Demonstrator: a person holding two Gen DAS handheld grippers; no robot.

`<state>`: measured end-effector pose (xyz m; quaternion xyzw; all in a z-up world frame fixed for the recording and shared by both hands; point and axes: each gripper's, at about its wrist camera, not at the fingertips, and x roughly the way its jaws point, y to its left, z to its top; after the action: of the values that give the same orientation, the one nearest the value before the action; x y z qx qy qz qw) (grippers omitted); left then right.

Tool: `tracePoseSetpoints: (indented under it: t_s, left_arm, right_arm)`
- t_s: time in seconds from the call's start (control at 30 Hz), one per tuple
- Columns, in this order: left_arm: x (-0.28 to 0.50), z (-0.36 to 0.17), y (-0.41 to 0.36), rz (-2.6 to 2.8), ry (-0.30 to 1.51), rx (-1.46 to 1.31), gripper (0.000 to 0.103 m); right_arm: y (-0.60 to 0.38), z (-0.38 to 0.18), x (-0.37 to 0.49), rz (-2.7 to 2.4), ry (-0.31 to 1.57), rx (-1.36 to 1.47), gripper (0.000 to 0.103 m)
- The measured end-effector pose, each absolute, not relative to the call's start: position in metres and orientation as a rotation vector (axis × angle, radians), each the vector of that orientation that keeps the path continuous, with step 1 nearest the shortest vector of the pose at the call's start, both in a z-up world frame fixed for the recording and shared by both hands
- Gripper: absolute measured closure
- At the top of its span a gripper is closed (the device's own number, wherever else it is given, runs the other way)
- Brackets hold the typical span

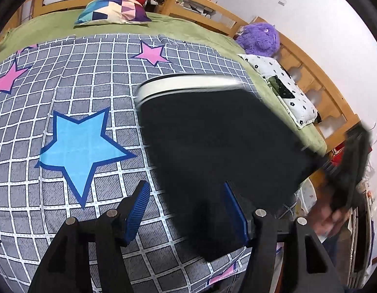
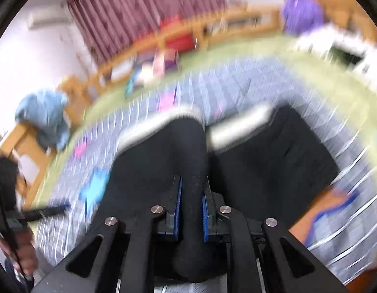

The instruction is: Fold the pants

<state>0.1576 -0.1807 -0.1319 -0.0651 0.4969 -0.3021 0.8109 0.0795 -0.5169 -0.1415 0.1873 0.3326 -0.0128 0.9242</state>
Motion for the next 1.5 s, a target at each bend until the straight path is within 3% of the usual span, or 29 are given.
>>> tracePoseSetpoints:
  t_s: [0.1,0.27,0.37,0.5,0.6,0.67,0.73,0.8,0.93,1.0,1.07,1.27,1.5]
  left_arm:
    - [0.156,-0.132,-0.184,-0.672,1.060,-0.142,0.043]
    - [0.154,-0.144,-0.208,-0.717,1.092,-0.124,0.043]
    - [0.153,-0.147,-0.226,-0.740,1.104,-0.114,0.043]
    - [0.155,-0.139,-0.256,-0.775,1.084,-0.133,0.043]
    - [0.156,-0.150,-0.281,-0.749,1.099,-0.124,0.040]
    - [0.153,-0.170,-0.294,-0.696,1.141,-0.082,0.039]
    - [0.151,-0.189,-0.297,-0.685,1.161,-0.093,0.029]
    - [0.156,-0.199,-0.293,-0.707,1.208,-0.136,0.029]
    - [0.170,-0.182,-0.277,-0.708,1.166,-0.153,0.033]
    - [0.180,-0.172,-0.274,-0.697,1.118,-0.140,0.033]
    - [0.197,-0.170,-0.272,-0.699,1.123,-0.177,0.033]
    - [0.235,-0.185,-0.287,-0.678,1.160,-0.219,0.033]
    - [0.251,-0.218,-0.307,-0.676,1.216,-0.211,0.022]
  right_arm:
    - [-0.562,-0.120,0.072,-0.182,0.627,0.356,0.090]
    - [-0.620,-0.178,0.087,-0.372,0.823,0.324,0.088]
    - [-0.611,-0.188,0.085,-0.360,0.825,0.257,0.084]
    - [-0.603,-0.158,0.069,-0.348,0.741,0.270,0.080]
    - [-0.591,-0.157,0.062,-0.267,0.722,0.263,0.069]
    - [-0.585,-0.169,0.067,-0.301,0.764,0.182,0.069]
    - [-0.589,-0.194,0.076,-0.339,0.864,0.171,0.069]
    - [-0.589,-0.208,0.076,-0.351,0.909,0.153,0.069]
    - [-0.593,-0.180,0.069,-0.279,0.902,0.126,0.069]
    - [-0.603,-0.158,0.069,-0.271,0.822,0.142,0.059]
    - [-0.611,-0.150,0.078,-0.251,0.794,0.148,0.042]
    - [-0.639,-0.174,0.145,-0.157,0.919,0.200,0.041]
    - [-0.645,-0.209,0.167,-0.088,0.983,0.248,0.041]
